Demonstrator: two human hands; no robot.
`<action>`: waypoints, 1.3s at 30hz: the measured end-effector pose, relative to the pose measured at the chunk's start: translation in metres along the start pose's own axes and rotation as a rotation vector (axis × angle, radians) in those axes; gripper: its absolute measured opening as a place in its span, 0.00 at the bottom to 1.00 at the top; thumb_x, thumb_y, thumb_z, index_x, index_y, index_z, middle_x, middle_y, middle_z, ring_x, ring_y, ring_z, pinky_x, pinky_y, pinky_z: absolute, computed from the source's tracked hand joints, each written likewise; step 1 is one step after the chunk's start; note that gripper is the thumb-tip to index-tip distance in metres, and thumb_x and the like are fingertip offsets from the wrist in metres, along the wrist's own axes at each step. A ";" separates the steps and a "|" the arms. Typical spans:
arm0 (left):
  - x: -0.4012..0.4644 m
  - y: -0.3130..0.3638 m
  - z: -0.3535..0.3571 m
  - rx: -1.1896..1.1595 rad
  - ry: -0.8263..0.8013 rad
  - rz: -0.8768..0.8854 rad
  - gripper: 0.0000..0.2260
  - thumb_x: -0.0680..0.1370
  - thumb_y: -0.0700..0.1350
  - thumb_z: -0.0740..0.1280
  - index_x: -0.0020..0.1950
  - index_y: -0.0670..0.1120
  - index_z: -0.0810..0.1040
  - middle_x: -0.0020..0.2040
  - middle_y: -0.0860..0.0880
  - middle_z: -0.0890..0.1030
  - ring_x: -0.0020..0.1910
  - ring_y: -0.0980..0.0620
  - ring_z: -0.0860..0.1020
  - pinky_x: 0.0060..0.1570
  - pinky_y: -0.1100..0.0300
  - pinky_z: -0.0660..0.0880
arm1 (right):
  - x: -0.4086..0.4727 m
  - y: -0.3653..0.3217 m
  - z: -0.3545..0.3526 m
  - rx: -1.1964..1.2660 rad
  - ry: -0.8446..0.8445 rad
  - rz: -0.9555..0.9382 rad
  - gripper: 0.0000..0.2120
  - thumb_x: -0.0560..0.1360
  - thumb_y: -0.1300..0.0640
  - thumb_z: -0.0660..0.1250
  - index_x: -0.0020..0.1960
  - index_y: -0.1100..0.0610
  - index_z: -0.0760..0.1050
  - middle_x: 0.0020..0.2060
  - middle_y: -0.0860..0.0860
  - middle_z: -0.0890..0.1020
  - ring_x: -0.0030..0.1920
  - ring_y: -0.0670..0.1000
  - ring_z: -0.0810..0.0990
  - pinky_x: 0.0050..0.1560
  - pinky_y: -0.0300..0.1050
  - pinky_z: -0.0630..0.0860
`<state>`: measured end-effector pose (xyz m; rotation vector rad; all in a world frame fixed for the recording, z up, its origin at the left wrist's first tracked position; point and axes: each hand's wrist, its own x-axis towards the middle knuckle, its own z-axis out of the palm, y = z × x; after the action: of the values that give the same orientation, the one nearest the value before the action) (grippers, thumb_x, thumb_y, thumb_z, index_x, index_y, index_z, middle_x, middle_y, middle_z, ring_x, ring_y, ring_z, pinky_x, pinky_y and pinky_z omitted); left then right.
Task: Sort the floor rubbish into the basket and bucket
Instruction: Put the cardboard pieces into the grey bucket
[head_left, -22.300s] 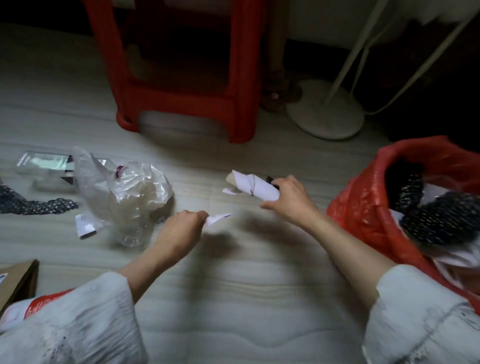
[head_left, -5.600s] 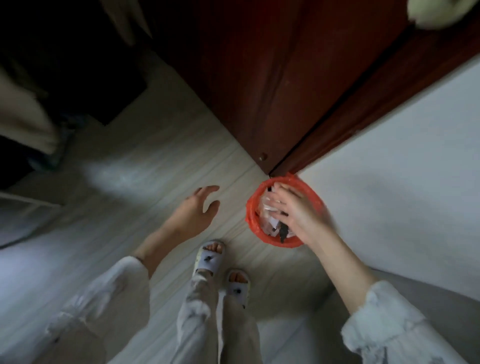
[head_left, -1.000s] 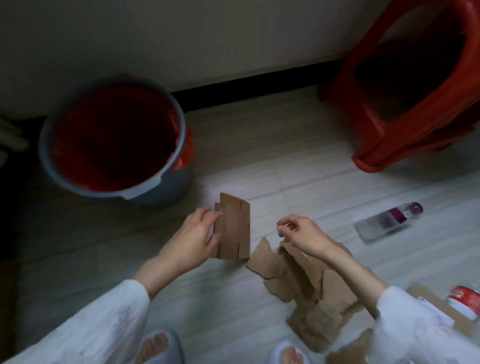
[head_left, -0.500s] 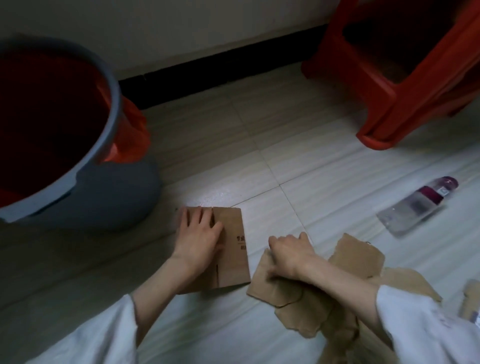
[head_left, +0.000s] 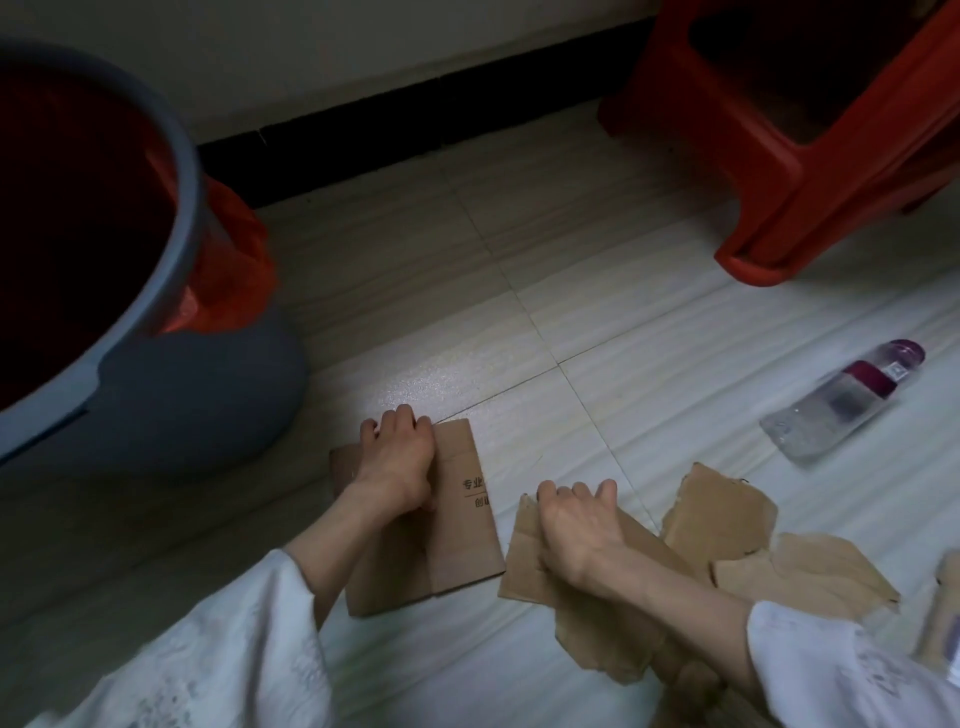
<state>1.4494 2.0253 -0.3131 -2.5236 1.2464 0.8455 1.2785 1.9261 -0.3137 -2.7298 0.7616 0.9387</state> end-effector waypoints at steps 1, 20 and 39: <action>-0.002 -0.001 0.000 -0.005 0.009 -0.013 0.35 0.65 0.52 0.76 0.67 0.45 0.64 0.64 0.44 0.65 0.64 0.45 0.64 0.67 0.51 0.58 | -0.001 0.002 -0.004 0.013 -0.008 -0.013 0.10 0.73 0.58 0.65 0.54 0.55 0.69 0.51 0.53 0.77 0.54 0.55 0.73 0.56 0.52 0.60; -0.156 -0.002 -0.153 -0.554 0.556 0.030 0.16 0.71 0.49 0.72 0.58 0.50 0.76 0.51 0.51 0.81 0.50 0.51 0.78 0.50 0.52 0.77 | -0.080 0.035 -0.179 0.991 0.733 -0.038 0.08 0.77 0.58 0.62 0.42 0.61 0.76 0.37 0.56 0.80 0.41 0.55 0.77 0.42 0.48 0.71; -0.267 -0.132 -0.202 -0.703 1.466 -0.164 0.19 0.71 0.38 0.72 0.61 0.44 0.75 0.49 0.52 0.73 0.52 0.52 0.70 0.50 0.62 0.66 | -0.068 -0.123 -0.263 0.063 0.959 -0.941 0.05 0.66 0.58 0.73 0.42 0.55 0.83 0.47 0.51 0.83 0.46 0.53 0.82 0.41 0.42 0.79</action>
<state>1.5049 2.2010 -0.0041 -3.8243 0.9288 -1.0898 1.4354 1.9805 -0.0661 -2.8219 -0.4546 -0.5902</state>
